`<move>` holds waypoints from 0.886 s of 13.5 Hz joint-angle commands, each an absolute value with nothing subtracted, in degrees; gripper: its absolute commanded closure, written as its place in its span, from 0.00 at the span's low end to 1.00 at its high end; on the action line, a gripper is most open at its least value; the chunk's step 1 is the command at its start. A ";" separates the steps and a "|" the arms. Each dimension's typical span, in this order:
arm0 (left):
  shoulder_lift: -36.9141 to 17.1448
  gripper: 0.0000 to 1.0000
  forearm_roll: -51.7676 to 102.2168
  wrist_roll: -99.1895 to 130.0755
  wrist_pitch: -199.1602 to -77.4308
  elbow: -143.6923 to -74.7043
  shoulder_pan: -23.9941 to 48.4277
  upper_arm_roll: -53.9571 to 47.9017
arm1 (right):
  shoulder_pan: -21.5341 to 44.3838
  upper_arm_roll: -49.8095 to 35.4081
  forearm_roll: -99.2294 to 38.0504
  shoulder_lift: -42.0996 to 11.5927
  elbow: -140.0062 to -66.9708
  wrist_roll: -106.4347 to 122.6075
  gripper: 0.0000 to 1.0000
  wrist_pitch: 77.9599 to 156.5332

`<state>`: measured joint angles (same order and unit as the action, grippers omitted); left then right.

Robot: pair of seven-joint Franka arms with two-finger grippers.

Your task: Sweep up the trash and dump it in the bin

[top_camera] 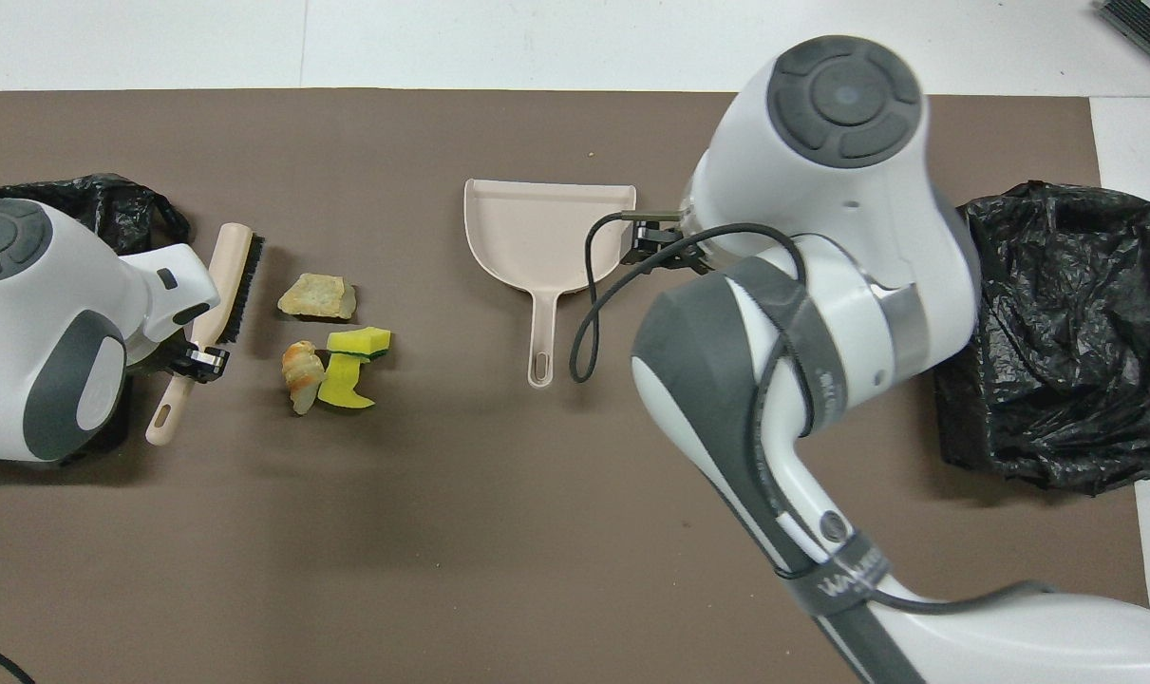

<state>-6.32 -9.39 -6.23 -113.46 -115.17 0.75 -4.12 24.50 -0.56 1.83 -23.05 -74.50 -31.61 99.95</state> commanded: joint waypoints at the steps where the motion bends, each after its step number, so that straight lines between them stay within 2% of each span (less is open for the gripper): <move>1: -4.83 1.00 -8.70 -7.38 -114.26 -116.89 -0.79 -4.39 | 26.79 -0.79 2.46 -28.20 -71.01 -35.40 0.00 102.73; 5: -4.48 1.00 -8.70 -7.29 -114.52 -117.42 -0.79 -4.39 | 30.40 -1.05 2.81 -33.12 -71.72 -39.19 0.00 107.30; 9: -4.04 1.00 -8.70 -7.29 -114.70 -118.39 -0.79 -4.39 | 31.20 -1.14 2.72 -37.78 -70.75 -40.87 0.00 112.67; 12: -4.04 1.00 -8.70 -7.38 -114.70 -118.39 -0.79 -4.39 | 33.47 -1.06 3.07 -42.17 -67.42 -40.96 0.00 113.89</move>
<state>-6.04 -9.38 -6.35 -113.62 -116.53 -0.20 -4.13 32.05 -0.86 1.83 -38.19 -71.68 -39.34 113.07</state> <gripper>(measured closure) 0.740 0.000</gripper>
